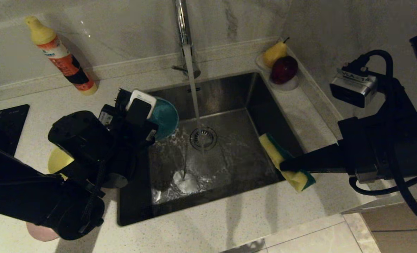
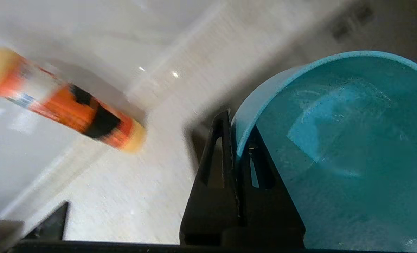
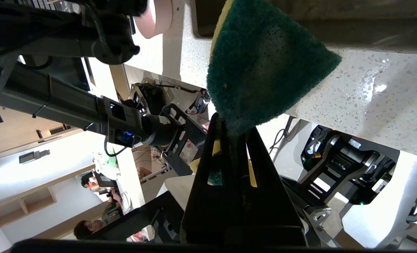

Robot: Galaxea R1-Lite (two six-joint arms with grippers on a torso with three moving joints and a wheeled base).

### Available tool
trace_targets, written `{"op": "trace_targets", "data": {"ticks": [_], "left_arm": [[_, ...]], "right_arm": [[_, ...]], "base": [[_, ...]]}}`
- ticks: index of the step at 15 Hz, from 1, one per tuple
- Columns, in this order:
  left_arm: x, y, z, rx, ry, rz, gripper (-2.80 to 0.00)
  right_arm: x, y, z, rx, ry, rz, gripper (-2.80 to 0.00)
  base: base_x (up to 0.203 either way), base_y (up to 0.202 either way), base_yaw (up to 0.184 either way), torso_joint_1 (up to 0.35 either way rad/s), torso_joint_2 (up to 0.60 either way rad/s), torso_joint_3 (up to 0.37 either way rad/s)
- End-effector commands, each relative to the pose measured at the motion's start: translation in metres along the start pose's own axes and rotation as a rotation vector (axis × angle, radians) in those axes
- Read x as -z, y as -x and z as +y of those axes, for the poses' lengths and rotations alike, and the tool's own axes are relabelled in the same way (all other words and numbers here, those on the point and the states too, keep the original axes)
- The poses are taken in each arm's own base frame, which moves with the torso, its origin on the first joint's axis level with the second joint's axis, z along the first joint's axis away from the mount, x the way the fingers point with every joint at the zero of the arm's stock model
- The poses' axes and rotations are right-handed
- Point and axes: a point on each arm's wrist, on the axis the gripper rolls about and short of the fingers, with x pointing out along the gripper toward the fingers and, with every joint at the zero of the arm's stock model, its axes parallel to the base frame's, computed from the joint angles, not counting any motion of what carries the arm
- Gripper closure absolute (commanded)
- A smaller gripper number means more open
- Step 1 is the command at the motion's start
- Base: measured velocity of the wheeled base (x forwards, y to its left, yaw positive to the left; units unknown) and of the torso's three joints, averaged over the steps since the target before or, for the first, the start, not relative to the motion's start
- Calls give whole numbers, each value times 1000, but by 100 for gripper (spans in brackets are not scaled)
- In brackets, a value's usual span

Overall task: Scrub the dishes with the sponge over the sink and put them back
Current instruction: Rinse the bowl

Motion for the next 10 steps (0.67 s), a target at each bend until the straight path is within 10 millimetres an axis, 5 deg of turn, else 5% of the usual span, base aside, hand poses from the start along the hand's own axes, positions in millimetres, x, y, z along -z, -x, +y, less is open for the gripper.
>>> {"op": "trace_targets", "data": {"ticks": [1, 10], "left_arm": [[-10, -4, 9, -39, 20, -30, 0], [-49, -4, 52, -156, -6, -155, 0]], "right_arm": [[0, -2, -1, 2, -6, 8, 0], [-4, -10, -2, -2, -2, 0, 0]], "base": [[0, 0, 0, 0, 0, 0], [0, 0, 0, 0, 0, 0]]}}
